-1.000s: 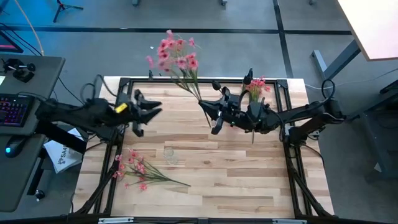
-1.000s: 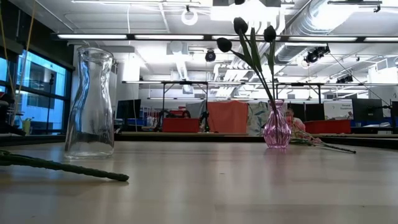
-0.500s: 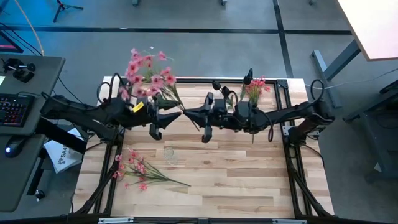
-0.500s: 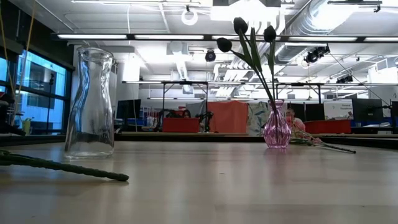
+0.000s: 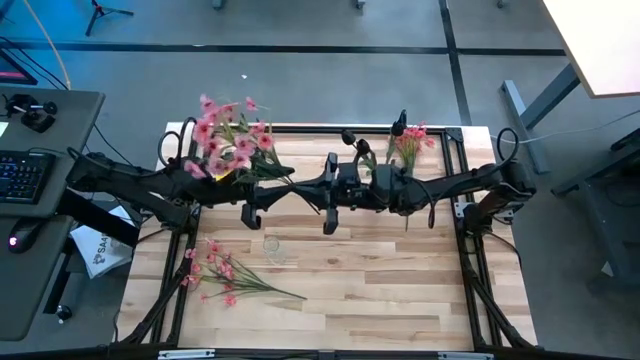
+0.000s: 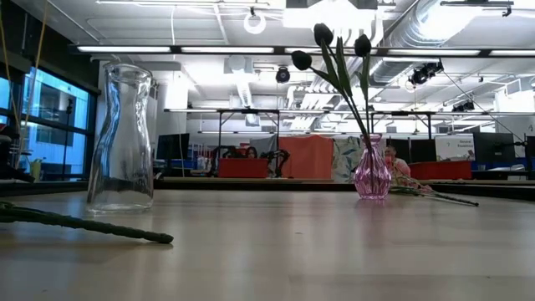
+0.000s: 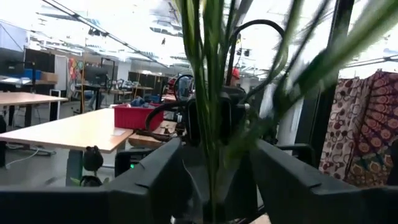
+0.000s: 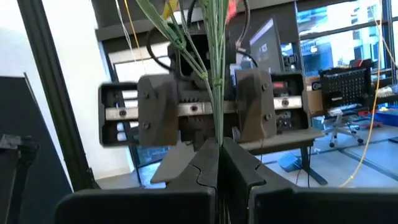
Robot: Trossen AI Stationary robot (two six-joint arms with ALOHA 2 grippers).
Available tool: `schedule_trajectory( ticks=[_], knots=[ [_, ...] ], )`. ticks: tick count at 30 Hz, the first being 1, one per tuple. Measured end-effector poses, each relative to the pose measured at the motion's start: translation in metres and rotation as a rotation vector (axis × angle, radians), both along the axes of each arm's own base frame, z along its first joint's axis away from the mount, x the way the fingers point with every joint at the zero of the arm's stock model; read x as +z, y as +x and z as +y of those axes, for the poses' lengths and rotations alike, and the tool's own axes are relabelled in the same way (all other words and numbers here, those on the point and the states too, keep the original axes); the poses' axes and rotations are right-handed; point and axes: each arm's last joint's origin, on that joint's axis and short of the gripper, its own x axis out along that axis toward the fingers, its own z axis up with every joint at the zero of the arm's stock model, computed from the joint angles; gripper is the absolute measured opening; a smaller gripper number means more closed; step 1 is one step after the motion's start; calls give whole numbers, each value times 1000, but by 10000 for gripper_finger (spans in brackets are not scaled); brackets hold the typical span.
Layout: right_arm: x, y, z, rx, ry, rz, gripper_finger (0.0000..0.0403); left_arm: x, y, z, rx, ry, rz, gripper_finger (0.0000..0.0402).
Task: Sort flowers into vase by color
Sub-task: Put the center pink flowers into the transparent vase
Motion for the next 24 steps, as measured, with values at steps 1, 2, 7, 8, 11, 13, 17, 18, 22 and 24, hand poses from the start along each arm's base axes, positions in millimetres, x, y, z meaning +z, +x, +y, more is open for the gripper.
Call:
schedule_trajectory(
  ticks=[1,2,7,8,11,13,17,18,22,24],
  knots=[
    [-1,0,0,3,-1,4,0,0,0,0,2,7,0,159],
    [-1,0,0,9,-3,6,0,0,0,0,4,16,1,140],
    [-2,0,1,29,-10,19,19,-1,0,0,12,51,23,17],
    [-3,1,1,29,-10,26,27,-1,-2,0,15,53,28,12],
    [0,-2,0,24,-13,20,66,1,-12,3,49,73,60,7],
    [6,-7,-1,18,-15,13,99,3,-24,6,72,75,98,3],
    [21,-23,-4,-56,-40,43,171,3,-57,13,118,66,209,2],
    [24,-28,-6,-74,-54,63,187,2,-66,14,120,49,237,1],
    [28,-45,-9,-125,-63,182,235,-11,-99,14,93,-71,384,1],
    [29,-52,-10,-134,-55,230,248,-18,-108,11,57,-119,454,1]
  ],
)
